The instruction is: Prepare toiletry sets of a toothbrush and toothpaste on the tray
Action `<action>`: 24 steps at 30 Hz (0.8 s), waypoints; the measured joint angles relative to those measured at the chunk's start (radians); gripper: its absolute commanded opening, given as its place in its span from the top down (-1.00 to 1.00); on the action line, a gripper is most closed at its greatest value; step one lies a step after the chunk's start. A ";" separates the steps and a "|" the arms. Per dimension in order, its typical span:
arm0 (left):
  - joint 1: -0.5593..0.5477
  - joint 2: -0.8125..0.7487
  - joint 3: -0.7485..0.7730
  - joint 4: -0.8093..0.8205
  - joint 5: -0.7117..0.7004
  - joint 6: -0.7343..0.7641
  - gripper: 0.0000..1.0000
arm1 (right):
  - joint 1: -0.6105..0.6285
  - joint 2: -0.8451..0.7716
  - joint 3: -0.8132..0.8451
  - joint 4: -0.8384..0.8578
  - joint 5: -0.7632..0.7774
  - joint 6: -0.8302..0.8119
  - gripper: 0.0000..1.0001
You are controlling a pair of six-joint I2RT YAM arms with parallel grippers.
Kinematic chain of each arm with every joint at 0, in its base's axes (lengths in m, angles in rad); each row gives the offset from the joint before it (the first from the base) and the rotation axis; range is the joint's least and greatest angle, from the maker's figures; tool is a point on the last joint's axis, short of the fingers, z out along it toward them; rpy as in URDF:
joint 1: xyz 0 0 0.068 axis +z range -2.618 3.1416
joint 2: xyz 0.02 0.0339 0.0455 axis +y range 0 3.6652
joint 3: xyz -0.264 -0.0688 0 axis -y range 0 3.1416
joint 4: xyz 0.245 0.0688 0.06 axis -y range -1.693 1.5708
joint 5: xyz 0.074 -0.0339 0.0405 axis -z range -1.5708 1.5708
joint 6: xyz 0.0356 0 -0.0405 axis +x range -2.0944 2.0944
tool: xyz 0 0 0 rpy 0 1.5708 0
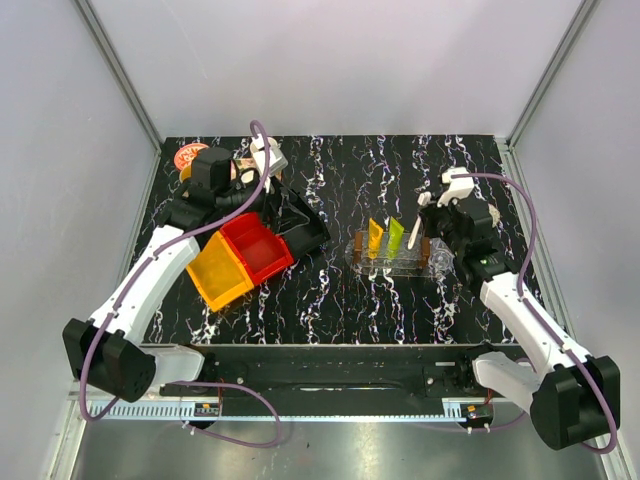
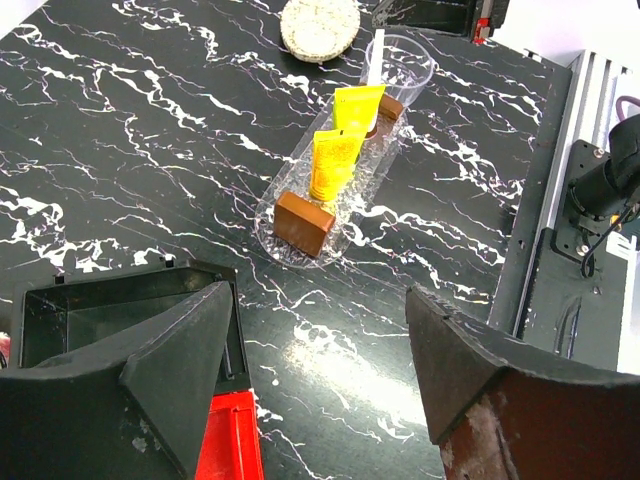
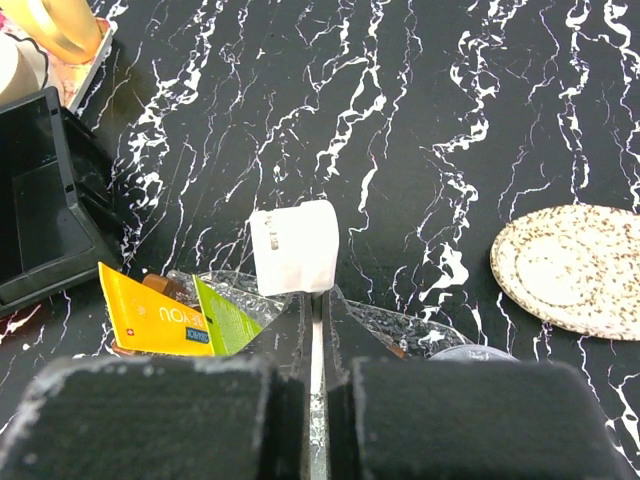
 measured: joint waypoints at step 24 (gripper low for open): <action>0.001 -0.011 -0.027 0.006 0.001 0.000 -0.48 | -0.019 0.019 -0.032 0.038 0.012 -0.002 1.00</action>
